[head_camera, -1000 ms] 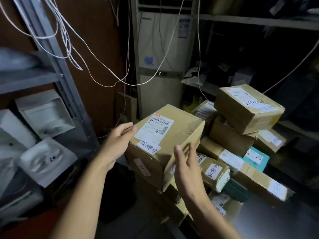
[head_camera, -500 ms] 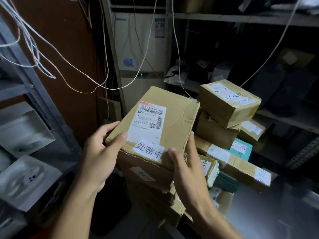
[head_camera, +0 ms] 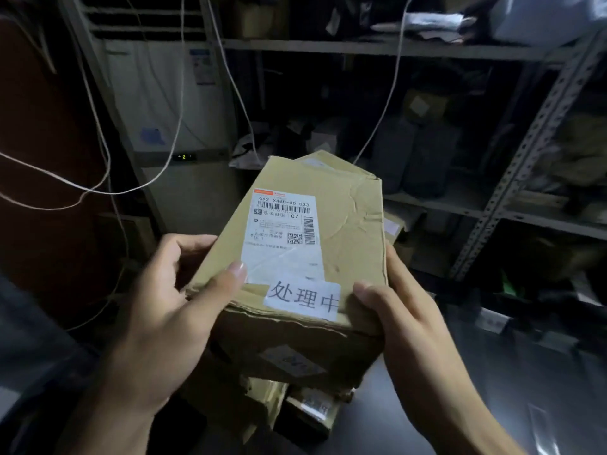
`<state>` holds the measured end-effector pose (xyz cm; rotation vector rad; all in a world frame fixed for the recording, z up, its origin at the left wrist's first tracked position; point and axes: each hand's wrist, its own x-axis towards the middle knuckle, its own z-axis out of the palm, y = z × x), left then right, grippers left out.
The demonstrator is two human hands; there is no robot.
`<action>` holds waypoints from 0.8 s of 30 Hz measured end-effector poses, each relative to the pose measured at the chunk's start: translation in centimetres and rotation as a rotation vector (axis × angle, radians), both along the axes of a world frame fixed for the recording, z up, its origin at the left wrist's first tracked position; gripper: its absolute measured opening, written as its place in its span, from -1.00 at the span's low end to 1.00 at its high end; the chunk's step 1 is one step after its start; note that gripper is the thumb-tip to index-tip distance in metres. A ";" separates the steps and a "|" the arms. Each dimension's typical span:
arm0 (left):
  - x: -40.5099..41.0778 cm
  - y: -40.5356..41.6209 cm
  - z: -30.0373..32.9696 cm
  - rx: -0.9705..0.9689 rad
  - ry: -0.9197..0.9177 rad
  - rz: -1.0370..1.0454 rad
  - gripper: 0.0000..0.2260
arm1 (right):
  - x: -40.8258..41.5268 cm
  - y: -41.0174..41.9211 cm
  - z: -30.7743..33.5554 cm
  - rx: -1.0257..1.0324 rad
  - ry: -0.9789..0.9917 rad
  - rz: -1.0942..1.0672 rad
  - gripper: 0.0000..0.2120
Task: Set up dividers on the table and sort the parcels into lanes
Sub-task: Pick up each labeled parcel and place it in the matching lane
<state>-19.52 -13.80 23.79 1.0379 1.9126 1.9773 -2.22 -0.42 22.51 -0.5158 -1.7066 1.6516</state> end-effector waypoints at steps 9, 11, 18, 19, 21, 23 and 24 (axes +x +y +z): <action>10.6 7.7 -0.2 -0.108 0.017 -0.215 -0.57 | 13.2 4.6 -0.4 0.043 -0.045 -0.244 -0.37; 13.0 10.4 -0.9 -0.149 -0.006 -0.258 -0.55 | 15.8 6.6 -0.9 0.033 -0.098 -0.316 -0.34; 18.5 22.3 -6.5 -0.320 -0.010 -0.213 -0.58 | 20.4 16.9 -5.4 0.035 -0.353 -0.313 -0.53; 19.0 23.7 -7.7 -0.342 0.001 -0.197 -0.57 | 20.6 18.2 -6.8 0.012 -0.343 -0.289 -0.55; 19.8 25.9 -10.3 -0.390 0.012 -0.165 -0.56 | 20.7 20.3 -9.8 -0.054 -0.355 -0.299 -0.55; 20.4 27.6 -12.9 -0.432 -0.012 -0.148 -0.55 | 20.5 21.9 -13.0 -0.117 -0.391 -0.322 -0.56; 20.6 28.3 -14.2 -0.454 -0.026 -0.134 -0.55 | 20.3 22.5 -14.6 -0.152 -0.415 -0.326 -0.56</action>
